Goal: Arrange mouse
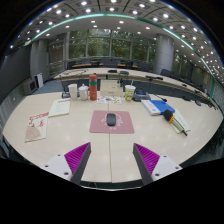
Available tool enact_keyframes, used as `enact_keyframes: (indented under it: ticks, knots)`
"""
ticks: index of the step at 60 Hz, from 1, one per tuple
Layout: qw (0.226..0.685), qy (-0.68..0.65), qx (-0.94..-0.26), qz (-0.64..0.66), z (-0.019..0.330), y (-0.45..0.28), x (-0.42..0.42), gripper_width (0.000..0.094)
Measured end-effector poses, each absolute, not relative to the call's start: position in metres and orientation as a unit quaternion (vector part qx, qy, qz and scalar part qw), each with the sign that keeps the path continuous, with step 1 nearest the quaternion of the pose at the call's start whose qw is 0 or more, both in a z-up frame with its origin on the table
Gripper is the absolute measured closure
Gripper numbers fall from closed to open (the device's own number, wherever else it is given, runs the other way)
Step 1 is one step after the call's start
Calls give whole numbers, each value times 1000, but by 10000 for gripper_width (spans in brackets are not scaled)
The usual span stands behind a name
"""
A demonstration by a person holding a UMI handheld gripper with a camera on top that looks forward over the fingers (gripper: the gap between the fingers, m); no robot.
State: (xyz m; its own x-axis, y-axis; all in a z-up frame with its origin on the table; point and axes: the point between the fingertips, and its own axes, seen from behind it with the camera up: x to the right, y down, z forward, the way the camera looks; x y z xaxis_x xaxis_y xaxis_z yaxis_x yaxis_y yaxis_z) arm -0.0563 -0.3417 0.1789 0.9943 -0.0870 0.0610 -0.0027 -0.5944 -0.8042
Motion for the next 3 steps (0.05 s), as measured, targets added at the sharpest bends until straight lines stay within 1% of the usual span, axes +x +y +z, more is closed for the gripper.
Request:
enact_keyframes:
  ticks: [3]
  knots:
    - [455, 20, -889, -50, 183, -347, -58, 74]
